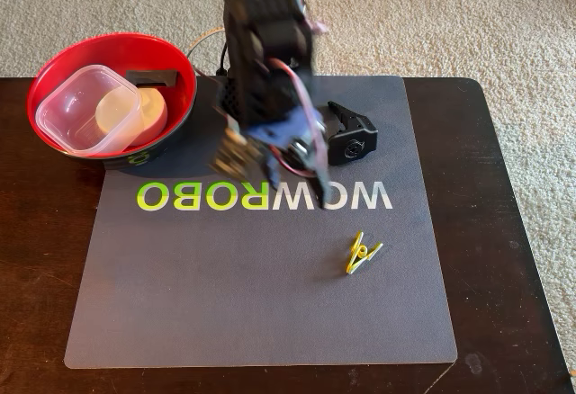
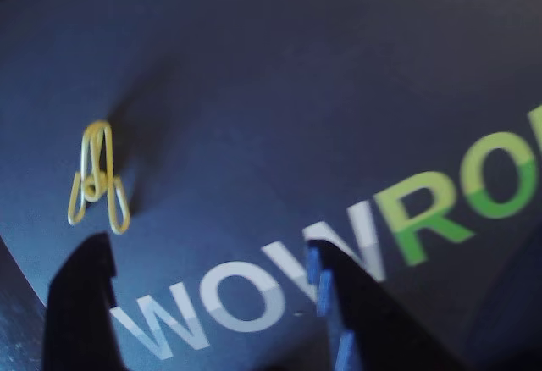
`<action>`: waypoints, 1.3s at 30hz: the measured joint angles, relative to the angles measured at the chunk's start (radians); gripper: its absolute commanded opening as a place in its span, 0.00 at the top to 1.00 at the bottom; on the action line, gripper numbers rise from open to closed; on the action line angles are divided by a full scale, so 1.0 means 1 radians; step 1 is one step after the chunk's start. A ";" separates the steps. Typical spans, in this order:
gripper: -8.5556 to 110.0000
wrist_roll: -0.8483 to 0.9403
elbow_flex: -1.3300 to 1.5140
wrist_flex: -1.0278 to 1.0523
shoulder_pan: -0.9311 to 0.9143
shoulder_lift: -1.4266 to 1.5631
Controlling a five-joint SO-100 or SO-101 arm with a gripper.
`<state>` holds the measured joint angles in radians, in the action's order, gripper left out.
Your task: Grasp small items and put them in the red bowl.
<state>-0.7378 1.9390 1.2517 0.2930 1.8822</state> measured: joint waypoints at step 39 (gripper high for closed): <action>0.85 0.379 -0.146 -0.319 0.110 -0.485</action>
<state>-0.3590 1.7932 0.9327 0.4034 1.3975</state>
